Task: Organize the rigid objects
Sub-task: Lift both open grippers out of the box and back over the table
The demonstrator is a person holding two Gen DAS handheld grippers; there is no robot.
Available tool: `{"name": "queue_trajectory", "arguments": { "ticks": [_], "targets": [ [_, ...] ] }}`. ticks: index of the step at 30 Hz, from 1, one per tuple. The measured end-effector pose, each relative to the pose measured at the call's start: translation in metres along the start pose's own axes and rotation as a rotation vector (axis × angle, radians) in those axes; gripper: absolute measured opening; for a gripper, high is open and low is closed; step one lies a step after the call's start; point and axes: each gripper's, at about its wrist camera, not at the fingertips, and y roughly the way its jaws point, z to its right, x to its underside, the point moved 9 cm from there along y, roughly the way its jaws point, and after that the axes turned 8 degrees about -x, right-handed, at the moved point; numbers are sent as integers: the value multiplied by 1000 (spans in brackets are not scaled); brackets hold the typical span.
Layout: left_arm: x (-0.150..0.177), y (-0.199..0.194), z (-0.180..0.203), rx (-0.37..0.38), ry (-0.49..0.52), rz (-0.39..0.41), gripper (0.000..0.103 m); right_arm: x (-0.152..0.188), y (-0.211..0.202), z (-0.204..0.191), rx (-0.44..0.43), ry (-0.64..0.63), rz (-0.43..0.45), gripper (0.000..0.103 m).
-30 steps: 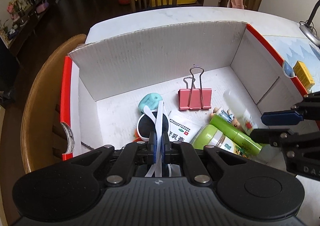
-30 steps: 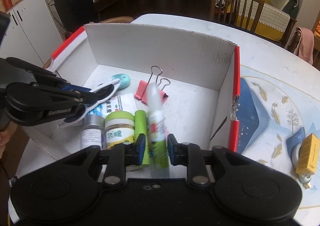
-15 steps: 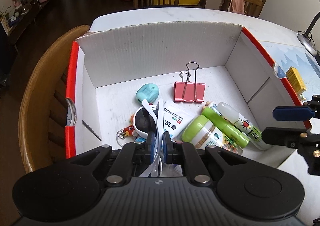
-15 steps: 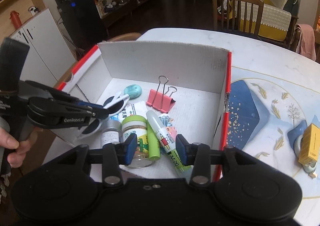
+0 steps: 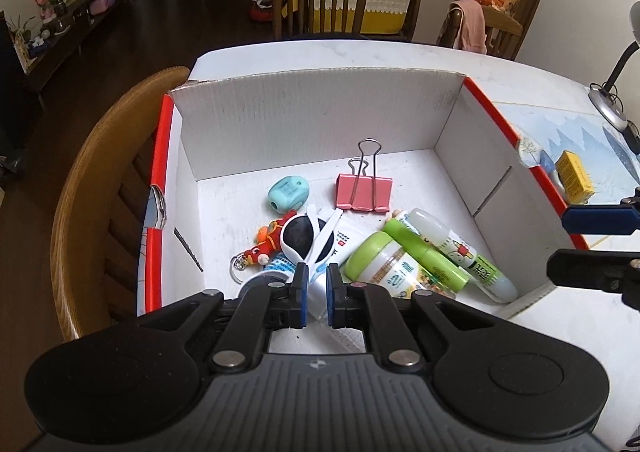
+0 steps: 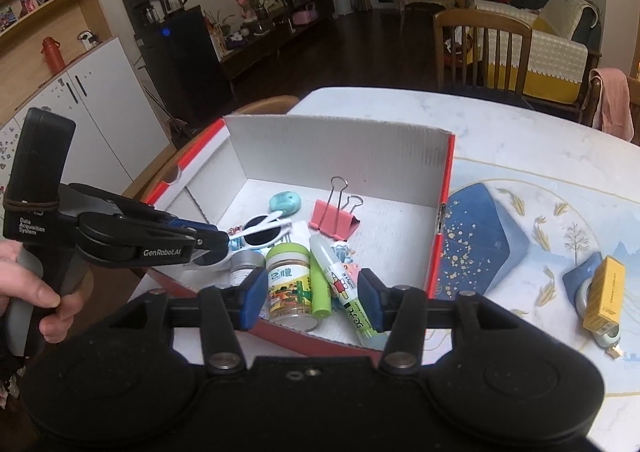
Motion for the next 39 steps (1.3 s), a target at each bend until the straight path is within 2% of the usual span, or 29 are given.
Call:
{"name": "queue_trajectory", "arguments": {
  "ticks": [9, 19, 21, 22, 23, 24, 25, 26, 36, 39],
  "targets": [
    [-2, -25, 21, 6, -3, 45, 8, 2, -31, 5, -19, -15, 48, 60],
    [-10, -52, 70, 60, -7, 98, 9, 20, -74, 28, -22, -6, 78, 70],
    [-12, -57, 84, 72, -1, 115, 14, 26, -82, 37, -16, 2, 80, 71],
    [-14, -59, 91, 79, 3, 124, 25, 29, -88, 42, -10, 8, 83, 72],
    [-15, -61, 99, 89, 6, 131, 47, 32, -93, 48, -6, 15, 86, 72],
    [-16, -63, 106, 100, 7, 136, 58, 33, -98, 54, -1, 22, 90, 72],
    [-18, -65, 114, 111, 10, 144, 80, 36, -103, 61, 6, 31, 94, 72],
    [-20, -67, 122, 116, 15, 155, 83, 37, -109, 69, 14, 41, 98, 72],
    [-37, -61, 204, 176, 24, 185, 83, 58, -152, 139, 88, 110, 122, 75],
    [-44, -55, 232, 204, 43, 197, 90, 65, -159, 157, 103, 116, 123, 78]
  ]
}}
